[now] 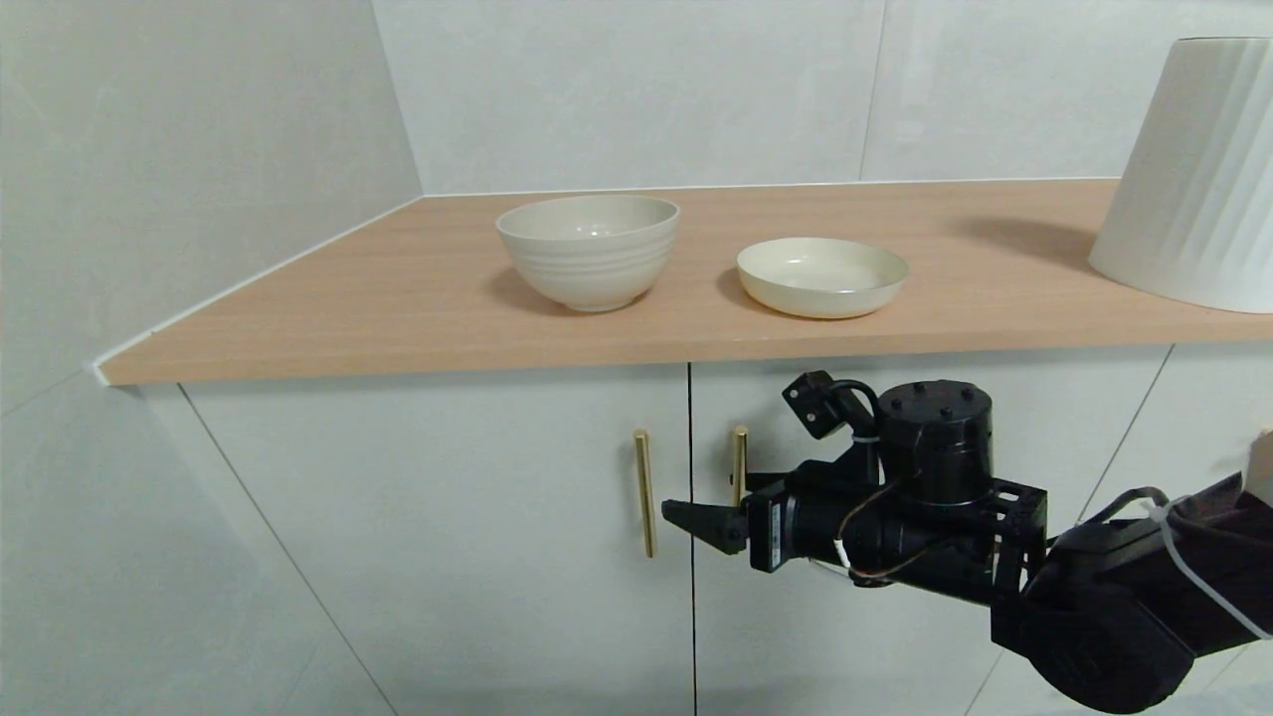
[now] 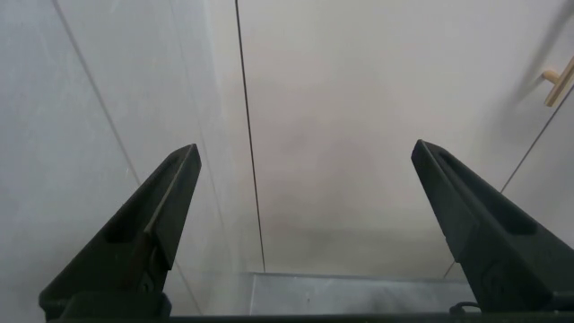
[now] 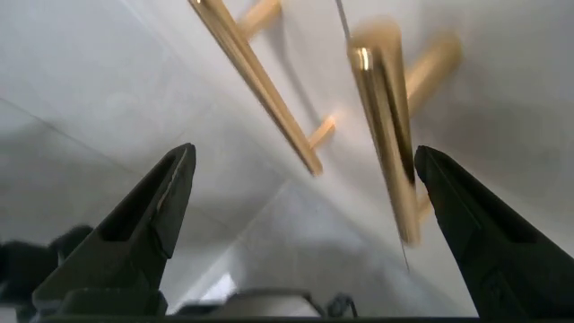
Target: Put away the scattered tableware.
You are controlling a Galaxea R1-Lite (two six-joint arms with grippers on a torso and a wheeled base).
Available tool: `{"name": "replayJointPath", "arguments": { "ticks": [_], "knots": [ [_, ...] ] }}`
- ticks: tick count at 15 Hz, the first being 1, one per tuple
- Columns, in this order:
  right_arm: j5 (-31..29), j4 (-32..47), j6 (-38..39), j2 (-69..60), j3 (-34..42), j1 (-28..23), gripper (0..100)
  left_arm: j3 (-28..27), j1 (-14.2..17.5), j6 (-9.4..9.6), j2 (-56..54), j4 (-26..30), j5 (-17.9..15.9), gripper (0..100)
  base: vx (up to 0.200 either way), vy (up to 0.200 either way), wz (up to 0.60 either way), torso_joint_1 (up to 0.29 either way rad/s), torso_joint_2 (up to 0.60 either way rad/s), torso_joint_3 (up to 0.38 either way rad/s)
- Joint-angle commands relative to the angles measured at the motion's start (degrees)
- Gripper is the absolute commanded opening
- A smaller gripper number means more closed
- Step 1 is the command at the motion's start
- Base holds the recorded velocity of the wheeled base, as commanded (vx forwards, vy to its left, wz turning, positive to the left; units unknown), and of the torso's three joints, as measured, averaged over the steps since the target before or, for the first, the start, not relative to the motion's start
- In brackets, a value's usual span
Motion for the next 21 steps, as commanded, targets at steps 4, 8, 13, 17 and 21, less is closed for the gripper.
{"name": "replayJointPath", "arguments": {
  "ticks": [4,8,13,17,21],
  "knots": [
    [0.5,-1.4,4.4,-0.6,1.5,1.2,100,0.0,0.0,-0.01,0.0,0.0,0.0,100,0.000,0.000,0.00,0.000,0.00,0.000],
    [3.8,-1.5,4.1,-2.0,4.7,1.4,100,0.0,0.0,-0.01,0.0,0.0,0.0,100,0.000,0.000,0.00,0.000,0.00,0.000],
    [6.6,-1.8,4.1,-5.1,7.9,1.6,100,0.0,0.0,-0.01,0.0,0.0,0.0,100,0.000,0.000,0.00,0.000,0.00,0.000],
    [10.7,-1.8,4.1,-7.9,11.3,2.2,100,0.0,0.0,-0.01,0.0,0.0,0.0,100,0.000,0.000,0.00,0.000,0.00,0.000],
    [12.2,-1.8,4.0,-9.2,13.0,3.1,100,0.0,0.0,-0.01,0.0,0.0,-0.1,100,0.000,0.000,0.00,0.000,0.00,0.000]
  ]
}}
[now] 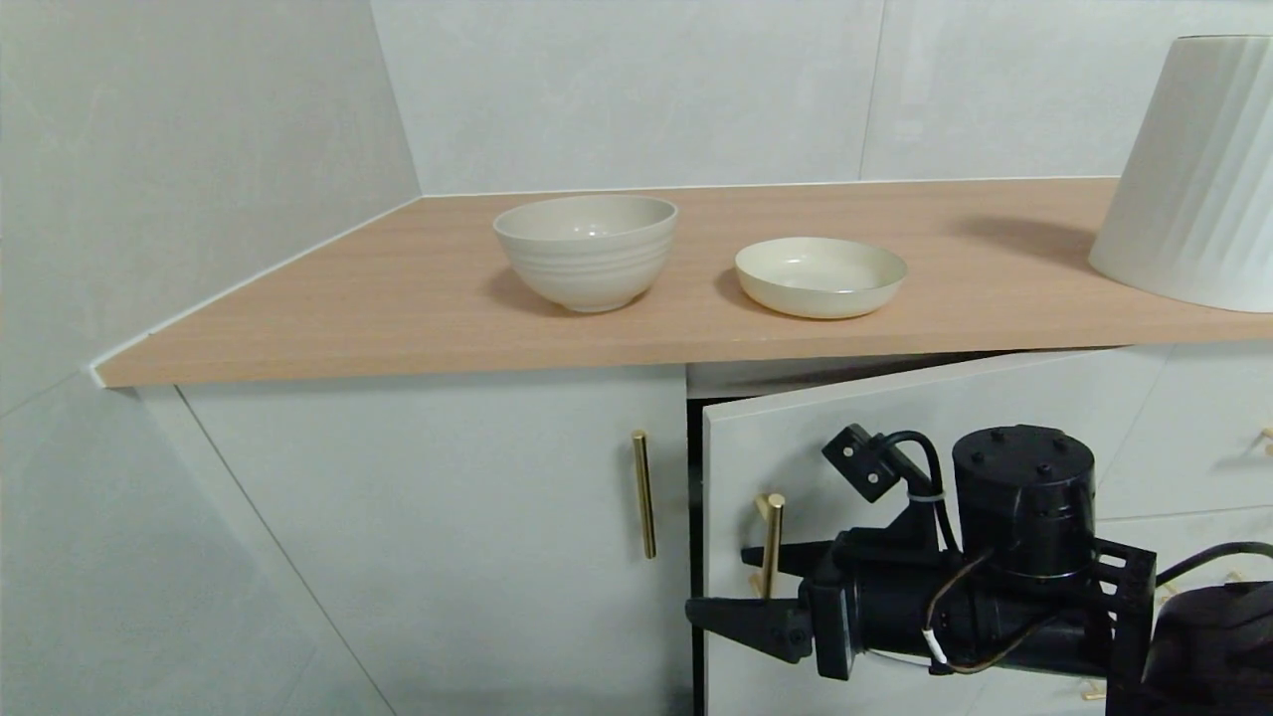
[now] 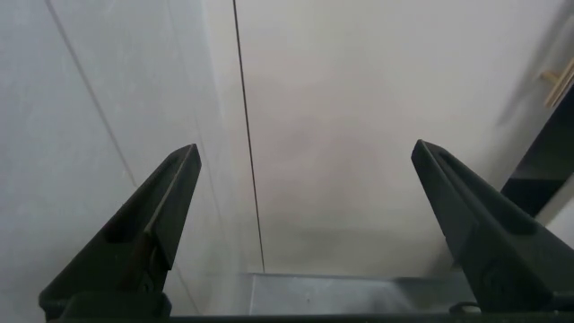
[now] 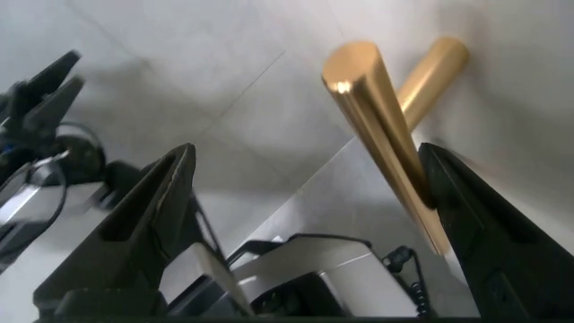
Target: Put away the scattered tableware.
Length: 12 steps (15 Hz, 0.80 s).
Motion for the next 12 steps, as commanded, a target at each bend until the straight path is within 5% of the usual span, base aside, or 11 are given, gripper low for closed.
{"name": "replayJointPath", "arguments": {
  "ticks": [1,4,6,7,10,12],
  "knots": [
    [0.7,-0.1,0.0,-1.1,0.8,0.5,100,0.0,0.0,-0.09,0.0,0.0,0.1,100,0.000,0.000,0.00,0.000,0.00,0.000],
    [1.4,-0.2,0.0,-1.1,1.4,1.1,100,-0.2,0.0,-0.61,0.0,-0.8,0.4,100,0.000,0.000,0.00,0.000,0.00,0.000],
    [1.4,-0.2,0.0,-1.2,1.7,1.4,100,-6.8,-0.2,-2.28,0.0,-4.2,-0.8,100,0.000,0.000,0.00,0.000,0.00,0.000],
    [1.4,-0.2,0.0,-1.2,1.7,1.4,100,-11.8,-0.5,-2.20,1.1,-1.2,-3.5,100,0.000,0.000,0.00,0.000,0.00,0.000],
    [1.4,-0.2,-0.1,-1.2,1.7,1.4,100,-34.0,-3.1,-2.99,12.2,20.8,-19.7,100,0.000,0.000,0.00,0.000,0.00,0.000],
    [1.4,-0.2,-0.1,-1.3,2.1,1.4,100,-37.9,-3.4,-3.78,21.9,21.3,-25.5,100,0.000,0.000,0.00,0.000,0.00,0.000]
  ]
}}
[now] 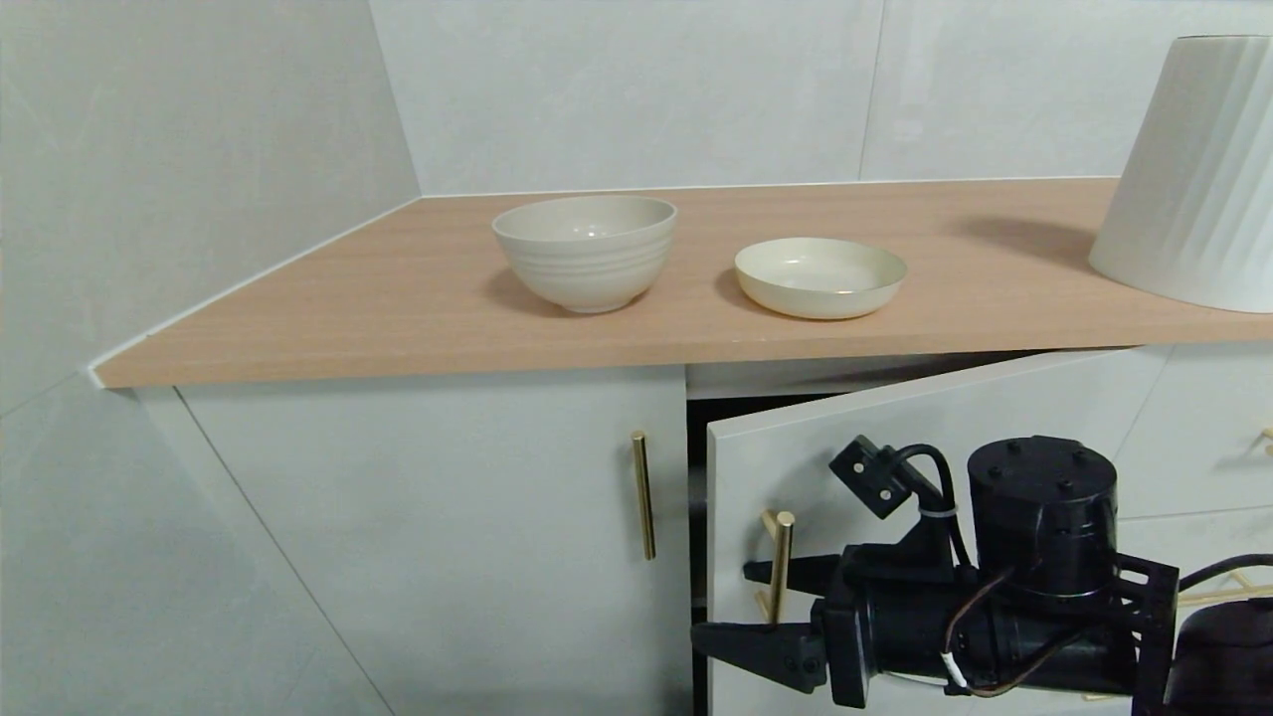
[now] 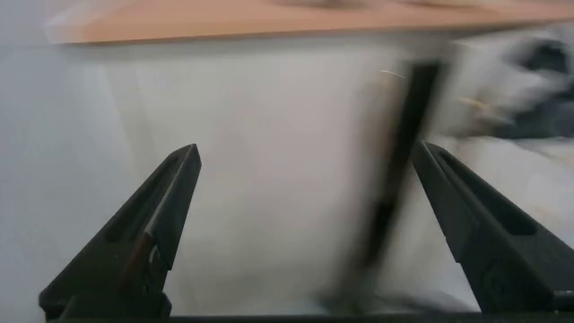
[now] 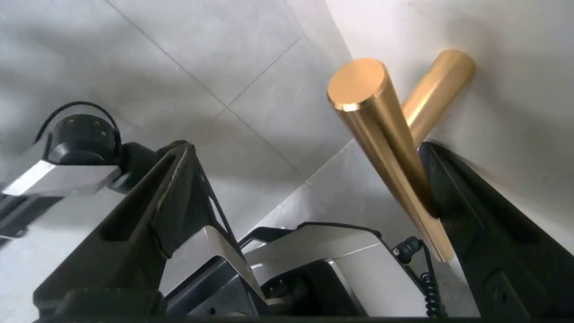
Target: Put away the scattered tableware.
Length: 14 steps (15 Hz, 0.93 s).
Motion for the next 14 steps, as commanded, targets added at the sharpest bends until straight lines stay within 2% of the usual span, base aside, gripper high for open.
{"name": "replayJointPath", "arguments": {
  "ticks": [1,2,3,4,5,6,11,12,14],
  "knots": [
    [0.1,0.0,-0.1,-0.2,0.3,0.1,100,-8.6,-1.3,-0.54,19.5,1.4,-9.9,100,0.000,0.000,0.00,0.000,0.00,0.000],
    [0.1,0.0,-0.2,-0.5,1.0,0.0,100,-8.5,-1.4,-0.54,24.5,-1.7,-12.8,100,0.000,0.000,0.00,0.000,0.00,0.000],
    [0.1,0.0,-0.3,-0.6,1.4,0.1,100,-7.8,-1.4,-0.54,29.0,-4.1,-16.9,100,0.000,0.000,0.00,0.000,0.00,0.000],
    [0.1,0.0,-1.0,-1.0,2.3,0.0,100,-7.5,-1.9,-0.72,34.1,-6.2,-22.5,100,0.000,0.000,0.00,0.000,0.00,0.000],
    [0.1,0.0,-1.3,-1.1,2.6,0.0,100,-7.2,-2.3,-0.72,36.9,-7.1,-25.5,100,0.000,0.000,0.00,0.000,0.00,0.000],
    [0.1,0.0,-1.4,-1.2,2.7,0.0,100,-6.7,-3.6,-0.63,42.6,-9.9,-30.4,100,0.000,0.000,0.00,0.000,0.00,0.000],
    [0.1,0.0,-1.5,-1.0,2.9,0.1,100,-6.0,-11.0,-0.72,61.6,-23.0,-31.2,100,0.000,0.000,0.00,0.000,0.00,0.000],
    [0.1,0.0,-1.5,-1.0,2.9,0.2,100,-6.0,-13.8,-0.72,67.1,-27.6,-31.2,100,0.000,0.000,0.00,0.000,0.00,0.000],
    [0.1,0.0,-1.5,-0.9,3.1,0.6,100,-6.0,-16.5,-0.81,72.2,-33.7,-31.1,100,0.000,0.000,0.00,0.000,0.00,0.000]
  ]
}}
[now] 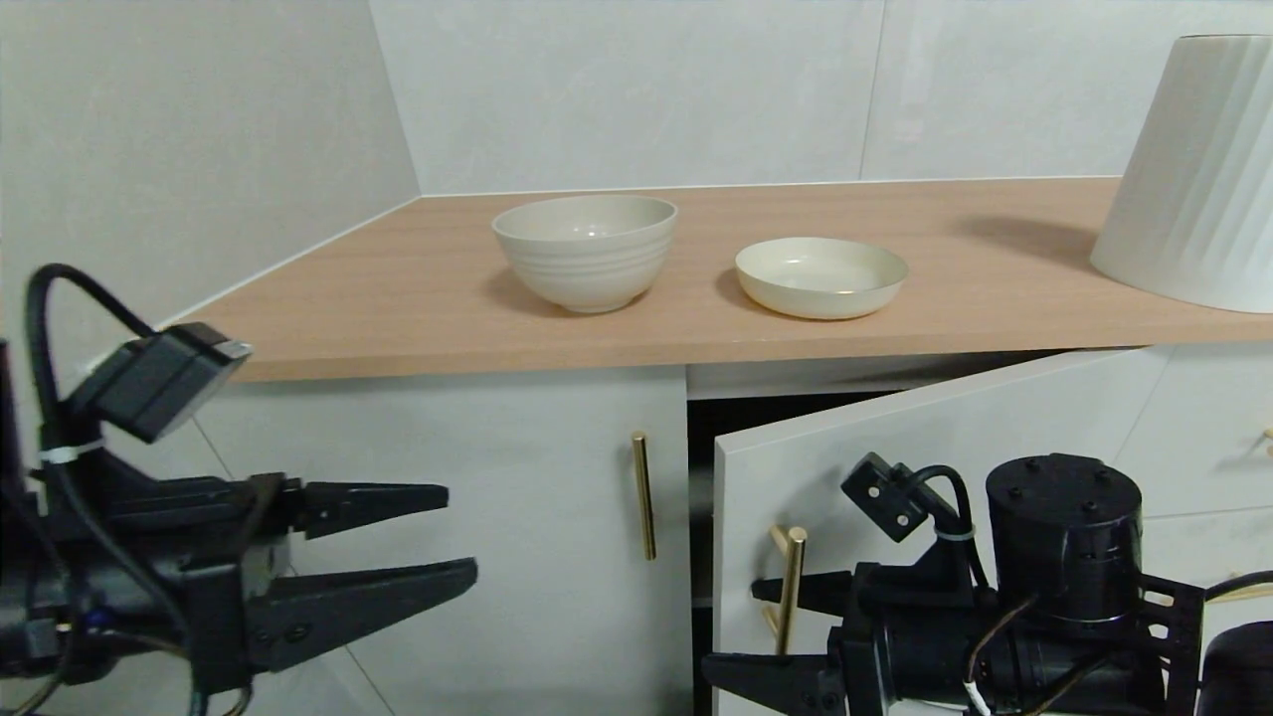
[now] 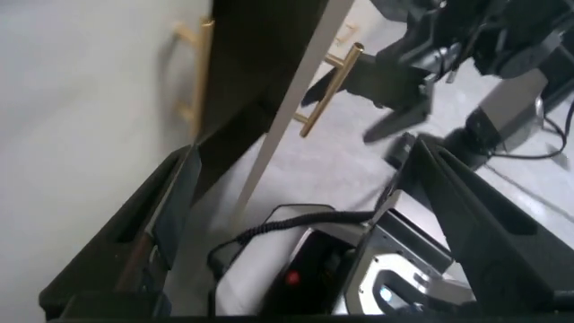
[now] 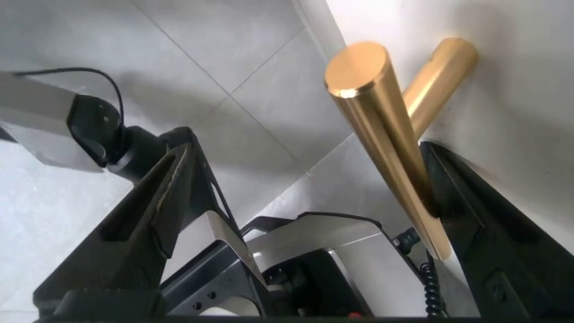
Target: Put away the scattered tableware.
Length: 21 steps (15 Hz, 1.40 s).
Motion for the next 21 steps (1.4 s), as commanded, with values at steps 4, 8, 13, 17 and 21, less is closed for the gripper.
{"name": "replayJointPath", "arguments": {
  "ticks": [4,8,13,17,21],
  "knots": [
    [0.0,0.0,0.0,0.4,0.1,0.5,100,1.6,-7.0,0.00,16.3,-8.2,0.0,100,0.000,0.000,0.00,0.000,0.00,0.000],
    [0.0,0.0,0.0,0.7,0.3,0.6,100,1.3,-9.2,-0.79,19.7,-11.2,0.3,0,0.000,0.000,0.00,0.000,0.00,0.000],
    [0.0,0.0,0.0,0.6,0.3,0.6,100,0.1,-10.1,-5.89,24.5,-23.7,1.5,0,0.000,0.000,0.00,0.000,0.00,0.000],
    [0.0,0.0,0.0,0.5,0.3,0.6,100,1.4,-13.6,-9.05,37.6,-46.5,4.4,0,0.000,0.000,0.00,0.000,0.00,0.000],
    [0.0,0.0,0.0,0.5,0.4,0.6,100,4.6,-16.4,-9.93,44.4,-63.8,7.3,0,0.000,0.000,0.00,0.000,0.00,0.000]
  ]
}}
